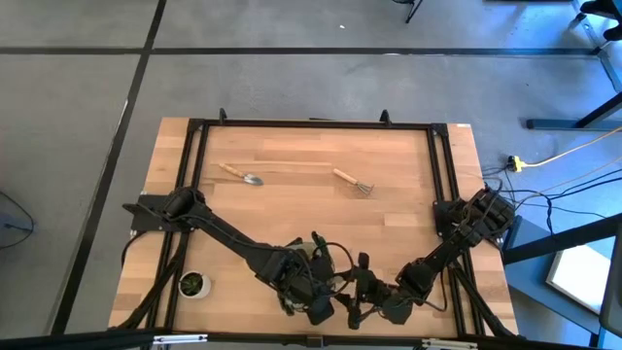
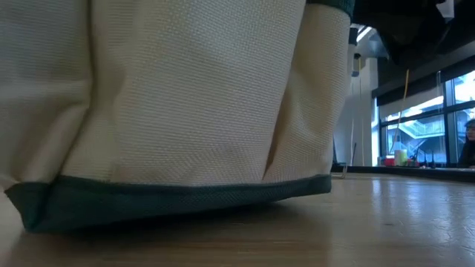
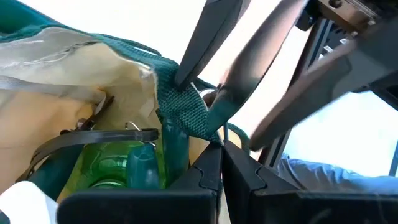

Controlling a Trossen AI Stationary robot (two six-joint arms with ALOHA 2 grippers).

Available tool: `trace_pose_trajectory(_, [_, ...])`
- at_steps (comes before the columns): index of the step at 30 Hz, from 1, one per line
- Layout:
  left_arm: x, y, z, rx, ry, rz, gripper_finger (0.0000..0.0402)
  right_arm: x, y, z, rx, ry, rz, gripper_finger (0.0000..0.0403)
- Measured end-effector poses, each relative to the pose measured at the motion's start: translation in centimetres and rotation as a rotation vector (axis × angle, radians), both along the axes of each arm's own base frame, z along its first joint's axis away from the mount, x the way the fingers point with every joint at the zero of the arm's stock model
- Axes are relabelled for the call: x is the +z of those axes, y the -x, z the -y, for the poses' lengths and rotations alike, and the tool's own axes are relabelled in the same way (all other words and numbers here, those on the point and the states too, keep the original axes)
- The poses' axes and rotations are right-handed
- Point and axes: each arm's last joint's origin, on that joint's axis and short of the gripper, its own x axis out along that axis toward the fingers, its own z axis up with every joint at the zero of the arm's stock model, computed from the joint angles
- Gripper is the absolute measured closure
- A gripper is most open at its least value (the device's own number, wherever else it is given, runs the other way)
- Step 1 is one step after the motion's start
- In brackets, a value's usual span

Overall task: Pick & Place Garden tools in Gardening bag
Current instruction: Put the right brown trowel into the gardening bag, then put the brown trowel into the gardening bag

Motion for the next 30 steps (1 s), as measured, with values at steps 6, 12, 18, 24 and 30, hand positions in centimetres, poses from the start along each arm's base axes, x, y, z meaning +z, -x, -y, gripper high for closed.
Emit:
trace_pose_trajectory(6, [0.0,-0.1,-0.2,-0.001,0.001,-0.006,0.0400,0.0,0.0,0.1,-0.035,-0.024,0.007,0.0149])
trace_pose_trajectory(12, [-0.1,0.0,-0.2,-0.008,0.005,-0.021,0.0400,0.3,0.5,-0.2,-0.117,-0.056,0.058,0.0112])
trace_pose_trajectory(18, [-0.1,0.0,-0.3,-0.013,0.002,-0.028,0.0400,0.4,1.0,-0.7,-0.090,-0.057,0.062,0.0105])
trace_pose_trajectory(24, [-0.3,0.1,-0.3,-0.010,-0.013,-0.037,0.0400,1.2,2.0,-1.9,0.083,-0.147,0.032,0.0105])
trace_pose_trajectory(30, [-0.4,0.1,-0.4,-0.006,-0.041,-0.032,0.0399,3.1,2.8,-1.4,0.259,-0.118,-0.076,0.0105])
